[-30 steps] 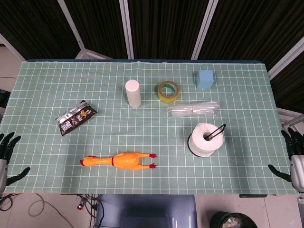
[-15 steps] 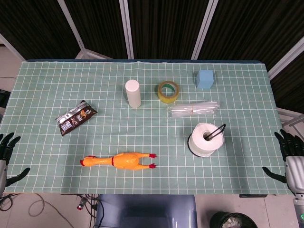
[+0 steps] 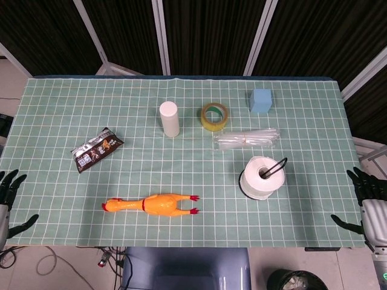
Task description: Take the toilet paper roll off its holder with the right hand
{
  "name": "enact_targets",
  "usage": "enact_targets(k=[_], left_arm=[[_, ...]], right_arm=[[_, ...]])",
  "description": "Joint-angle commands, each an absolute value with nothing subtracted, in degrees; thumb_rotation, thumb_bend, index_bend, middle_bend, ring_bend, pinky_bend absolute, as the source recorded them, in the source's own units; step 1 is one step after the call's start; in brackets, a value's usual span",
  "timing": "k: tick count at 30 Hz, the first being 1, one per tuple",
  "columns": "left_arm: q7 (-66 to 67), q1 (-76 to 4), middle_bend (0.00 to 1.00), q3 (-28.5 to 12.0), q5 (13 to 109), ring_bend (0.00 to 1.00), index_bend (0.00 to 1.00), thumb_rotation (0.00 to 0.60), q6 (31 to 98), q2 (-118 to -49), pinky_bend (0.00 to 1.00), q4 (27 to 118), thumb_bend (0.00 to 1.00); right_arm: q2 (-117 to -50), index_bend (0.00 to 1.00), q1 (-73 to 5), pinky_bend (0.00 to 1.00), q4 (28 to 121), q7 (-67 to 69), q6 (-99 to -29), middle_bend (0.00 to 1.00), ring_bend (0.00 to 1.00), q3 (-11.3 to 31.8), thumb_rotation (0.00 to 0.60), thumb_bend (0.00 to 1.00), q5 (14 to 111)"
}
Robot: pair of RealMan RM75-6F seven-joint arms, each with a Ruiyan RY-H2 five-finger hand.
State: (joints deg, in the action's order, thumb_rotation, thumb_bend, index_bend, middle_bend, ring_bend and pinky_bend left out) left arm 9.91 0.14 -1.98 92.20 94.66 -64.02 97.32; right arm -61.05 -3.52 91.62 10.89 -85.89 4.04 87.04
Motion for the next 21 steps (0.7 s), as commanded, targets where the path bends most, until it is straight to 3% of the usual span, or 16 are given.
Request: enact_targets(k=[1,13,21], left_arm=[[9.8,0.1,0.05,-1.9,92.3,0.00,0.14,0.600,94.6,-64.0,0.00,97.4,0.04],[9.9,0.2,0.05,-2.1,91.9,0.00,0.14,0.600,94.6,-64.0,0.00,97.5,0.04],[10.2,0.1,0.05,-2.2,91.7,0.00,0.14,0.600,94.5,-64.2,0.00,97.5,0.04]], right_arm=[[-60.1,0.00,-4.8,0.00,95.0,19.5,-80.7,0.00,0.00,2.3,0.600,0.03,87.0],[-60.1,0.00,-14.1,0.00,99.0,49.1,-62.2,0.00,0.00,2.4,0.600,0.02,84.8],[-69.4,0.00,-16.6,0.00,96.9,41.8,-60.5,0.00,0.00,6.8,0.600,0.02,73.5]])
